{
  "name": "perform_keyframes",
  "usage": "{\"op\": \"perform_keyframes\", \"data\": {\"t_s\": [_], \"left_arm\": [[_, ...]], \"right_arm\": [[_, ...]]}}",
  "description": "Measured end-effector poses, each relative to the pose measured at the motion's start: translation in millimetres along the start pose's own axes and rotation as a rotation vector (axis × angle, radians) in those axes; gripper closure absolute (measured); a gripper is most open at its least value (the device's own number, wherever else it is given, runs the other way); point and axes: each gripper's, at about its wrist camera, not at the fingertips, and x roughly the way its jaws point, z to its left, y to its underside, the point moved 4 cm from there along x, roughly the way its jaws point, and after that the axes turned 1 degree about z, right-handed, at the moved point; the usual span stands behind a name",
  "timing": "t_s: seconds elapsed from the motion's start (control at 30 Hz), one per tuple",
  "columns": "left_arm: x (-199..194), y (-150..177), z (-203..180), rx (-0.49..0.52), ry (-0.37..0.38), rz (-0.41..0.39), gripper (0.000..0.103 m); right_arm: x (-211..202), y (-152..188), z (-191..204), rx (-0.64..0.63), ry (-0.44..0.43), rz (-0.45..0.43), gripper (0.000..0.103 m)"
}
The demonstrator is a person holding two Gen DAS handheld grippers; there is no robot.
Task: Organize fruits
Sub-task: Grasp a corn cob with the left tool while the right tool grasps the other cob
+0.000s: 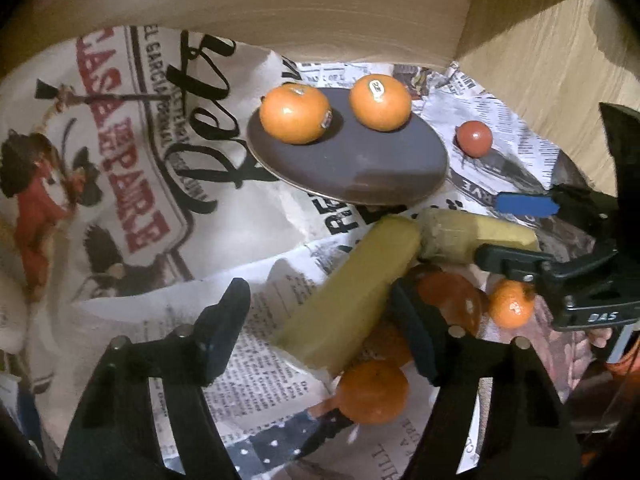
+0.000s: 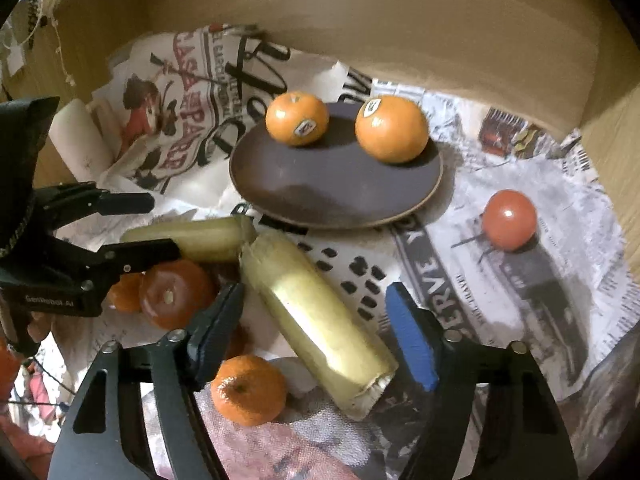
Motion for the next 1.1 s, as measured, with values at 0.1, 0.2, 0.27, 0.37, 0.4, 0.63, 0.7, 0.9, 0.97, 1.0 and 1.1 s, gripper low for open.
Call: {"op": "perform_keyframes", "data": {"t_s": [0.1, 0.2, 0.27, 0.37, 0.4, 0.63, 0.7, 0.9, 0.97, 1.0, 1.1], "left_arm": [[3.2, -1.7, 1.2, -0.008, 0.04, 0.012, 0.036], [6.3, -5.7, 0.9, -0.01, 0.073, 0.019, 0.042], [9.1, -8.3, -0.9, -0.008, 0.092, 0.024, 0.048], [12.0, -10.8, -2.1, 0.004, 0.097, 0.028, 0.05], [11.9, -10.8, -2.7, 0.011, 0.097, 0.028, 0.05], [5.3, -2.7, 1.5, 0.062, 0.038, 0.02, 0.063], [3.4, 1.8, 10.8, 0.026, 0.04, 0.026, 0.065], [-0.1, 17.6, 38.5, -0.057, -0.007, 0.04, 0.068], [-1.5, 18.1, 40.4, -0.057, -0.016, 0.044, 0.068], [-1.0, 18.1, 40.1, -0.055, -0.019, 0.046, 0.068], [2.3, 14.7, 37.6, -0.042, -0.028, 0.053, 0.068]], "right_arm": [[7.5, -0.3, 1.9, -0.012, -0.008, 0.024, 0.041], [13.2, -1.9, 2.6, -0.025, -0.012, 0.04, 0.043], [14.4, -3.2, 2.6, -0.028, -0.02, 0.046, 0.044], [14.8, -2.4, 1.5, -0.034, -0.025, 0.054, 0.049], [14.5, -1.9, 0.5, -0.034, -0.029, 0.058, 0.052], [9.2, 3.8, -7.2, -0.017, -0.044, 0.071, 0.066], [7.4, 6.3, -11.3, -0.007, -0.033, 0.07, 0.067], [-2.2, 14.9, -28.1, 0.046, -0.02, 0.062, 0.067], [-5.1, 17.1, -31.1, 0.053, -0.01, 0.063, 0.067], [-5.4, 17.1, -31.9, 0.054, -0.006, 0.065, 0.067], [-4.5, 16.1, -32.6, 0.056, -0.003, 0.071, 0.066]]}}
